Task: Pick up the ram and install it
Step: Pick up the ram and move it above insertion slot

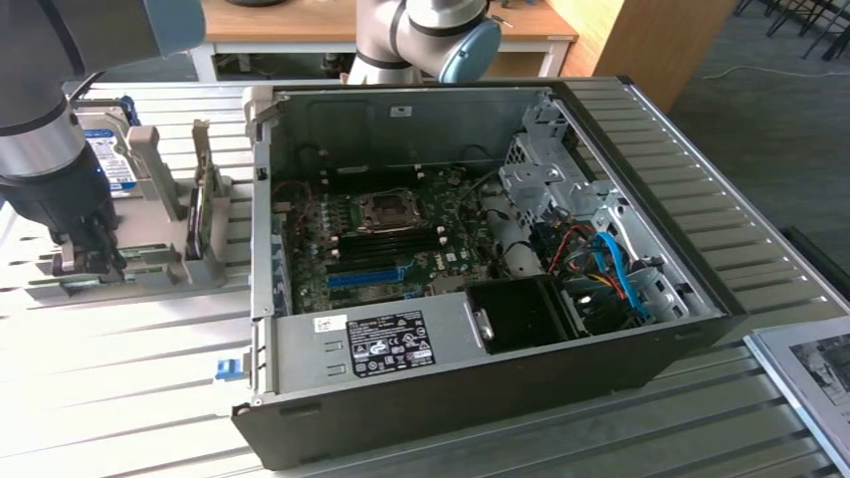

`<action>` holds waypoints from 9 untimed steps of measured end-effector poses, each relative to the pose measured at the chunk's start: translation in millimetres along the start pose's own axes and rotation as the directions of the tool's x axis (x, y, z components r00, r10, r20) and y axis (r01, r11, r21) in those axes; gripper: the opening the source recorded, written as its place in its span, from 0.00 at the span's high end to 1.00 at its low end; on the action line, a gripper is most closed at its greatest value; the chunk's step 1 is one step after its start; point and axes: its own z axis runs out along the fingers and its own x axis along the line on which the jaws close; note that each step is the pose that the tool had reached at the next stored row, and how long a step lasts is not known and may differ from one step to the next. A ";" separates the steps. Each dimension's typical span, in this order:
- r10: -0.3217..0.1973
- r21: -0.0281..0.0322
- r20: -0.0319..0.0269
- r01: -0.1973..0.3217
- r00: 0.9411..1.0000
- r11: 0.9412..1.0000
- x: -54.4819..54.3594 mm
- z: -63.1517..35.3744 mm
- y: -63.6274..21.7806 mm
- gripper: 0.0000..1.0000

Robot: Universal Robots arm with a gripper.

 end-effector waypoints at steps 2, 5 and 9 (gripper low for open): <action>0.000 0.000 0.000 0.000 1.000 1.000 -0.1 0.0 0.0 0.76; 0.000 0.000 0.000 0.000 1.000 1.000 -1.4 0.2 -0.1 0.76; 0.000 0.000 0.000 0.000 1.000 1.000 -1.4 0.3 -0.1 0.76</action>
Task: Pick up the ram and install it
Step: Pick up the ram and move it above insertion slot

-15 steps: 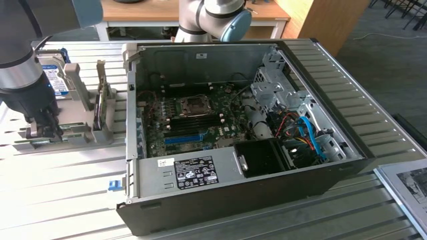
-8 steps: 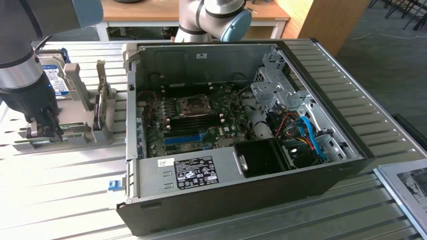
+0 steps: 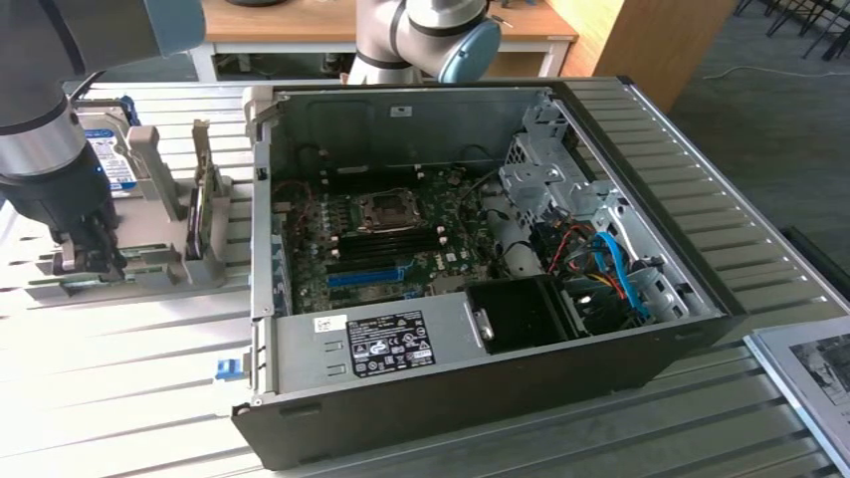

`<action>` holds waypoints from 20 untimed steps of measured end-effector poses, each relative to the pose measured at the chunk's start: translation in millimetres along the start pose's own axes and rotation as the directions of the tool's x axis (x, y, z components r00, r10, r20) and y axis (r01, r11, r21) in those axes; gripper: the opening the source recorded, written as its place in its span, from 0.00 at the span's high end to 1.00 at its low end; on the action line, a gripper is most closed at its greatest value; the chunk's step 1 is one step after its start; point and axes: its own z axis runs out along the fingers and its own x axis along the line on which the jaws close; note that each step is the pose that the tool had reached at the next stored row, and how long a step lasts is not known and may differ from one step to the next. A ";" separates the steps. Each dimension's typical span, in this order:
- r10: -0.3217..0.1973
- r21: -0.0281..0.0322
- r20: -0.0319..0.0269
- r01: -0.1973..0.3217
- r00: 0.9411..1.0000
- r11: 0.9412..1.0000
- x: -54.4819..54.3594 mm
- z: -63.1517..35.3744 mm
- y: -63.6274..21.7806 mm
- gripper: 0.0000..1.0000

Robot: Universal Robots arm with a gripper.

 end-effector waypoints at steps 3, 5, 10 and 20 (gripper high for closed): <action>0.000 0.000 0.000 0.000 1.000 1.000 -0.1 0.0 -0.8 0.76; 0.000 0.000 0.000 0.000 1.000 1.000 0.0 0.0 -1.1 0.76; 0.000 0.000 0.000 0.000 1.000 1.000 -0.2 0.0 -3.0 0.76; 0.000 0.000 0.000 0.000 1.000 1.000 -0.6 0.3 -3.2 0.76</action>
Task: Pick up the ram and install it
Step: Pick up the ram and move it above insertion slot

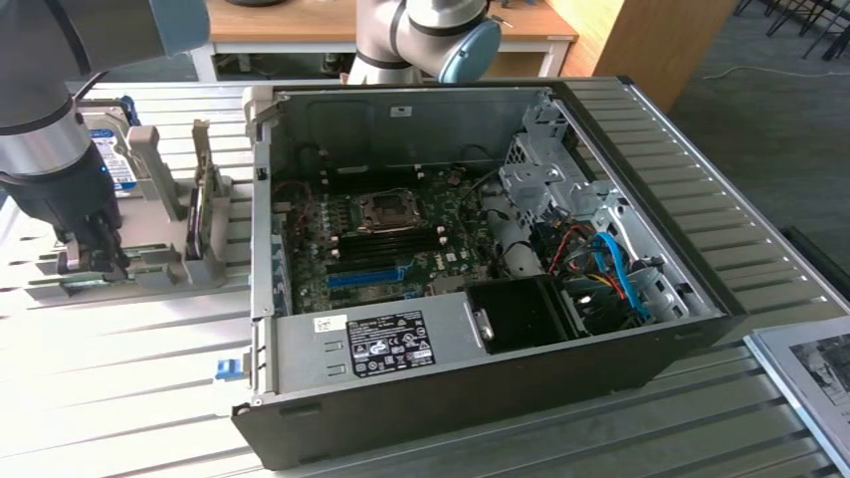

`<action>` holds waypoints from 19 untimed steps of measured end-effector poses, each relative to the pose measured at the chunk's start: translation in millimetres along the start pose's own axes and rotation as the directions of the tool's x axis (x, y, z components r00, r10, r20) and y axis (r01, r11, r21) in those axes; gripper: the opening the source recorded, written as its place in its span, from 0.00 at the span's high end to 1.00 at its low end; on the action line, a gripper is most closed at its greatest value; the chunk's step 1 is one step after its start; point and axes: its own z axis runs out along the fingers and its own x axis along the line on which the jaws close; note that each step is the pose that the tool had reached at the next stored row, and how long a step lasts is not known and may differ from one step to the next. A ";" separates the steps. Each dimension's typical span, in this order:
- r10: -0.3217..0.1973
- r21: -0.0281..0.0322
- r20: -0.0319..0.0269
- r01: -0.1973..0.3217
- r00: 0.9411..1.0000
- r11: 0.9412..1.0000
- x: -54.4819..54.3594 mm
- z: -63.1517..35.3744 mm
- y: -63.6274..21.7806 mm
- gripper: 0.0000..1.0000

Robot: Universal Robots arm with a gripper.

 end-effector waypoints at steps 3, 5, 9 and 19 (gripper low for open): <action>0.000 0.000 0.000 0.000 1.000 1.000 0.0 0.5 0.0 0.76; 0.000 0.000 0.000 0.000 1.000 1.000 0.0 0.7 0.0 0.76; 0.000 0.000 0.000 0.000 1.000 1.000 0.0 0.6 0.0 0.76; 0.000 0.000 0.000 0.000 1.000 1.000 0.0 0.7 0.0 0.84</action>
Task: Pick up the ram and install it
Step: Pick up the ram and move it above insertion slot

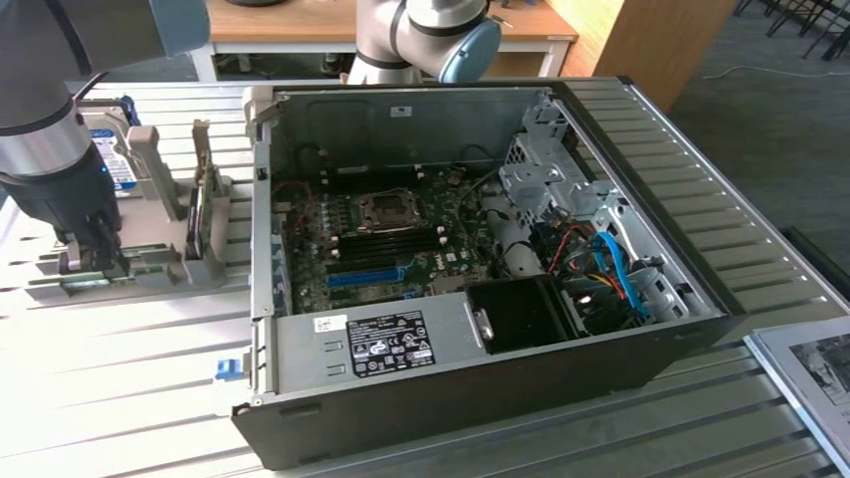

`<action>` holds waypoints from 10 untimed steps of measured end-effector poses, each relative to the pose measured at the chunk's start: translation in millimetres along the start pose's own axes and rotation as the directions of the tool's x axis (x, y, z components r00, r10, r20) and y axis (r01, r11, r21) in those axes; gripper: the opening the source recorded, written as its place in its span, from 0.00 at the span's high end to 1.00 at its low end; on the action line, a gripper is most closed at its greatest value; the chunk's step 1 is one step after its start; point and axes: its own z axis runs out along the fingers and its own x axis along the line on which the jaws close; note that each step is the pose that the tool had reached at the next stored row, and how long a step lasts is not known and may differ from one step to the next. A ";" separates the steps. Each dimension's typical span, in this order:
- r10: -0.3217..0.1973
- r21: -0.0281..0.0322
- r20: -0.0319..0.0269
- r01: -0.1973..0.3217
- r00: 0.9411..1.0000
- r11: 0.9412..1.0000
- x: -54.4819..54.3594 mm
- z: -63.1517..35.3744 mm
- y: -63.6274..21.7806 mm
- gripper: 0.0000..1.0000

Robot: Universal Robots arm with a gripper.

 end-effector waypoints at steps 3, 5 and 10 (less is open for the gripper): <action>0.000 0.000 0.000 0.000 1.000 1.000 0.0 0.0 0.0 0.88; 0.000 0.000 0.000 0.000 1.000 1.000 0.0 0.0 0.0 0.88; 0.000 0.000 0.000 0.000 1.000 1.000 0.0 0.0 0.0 0.88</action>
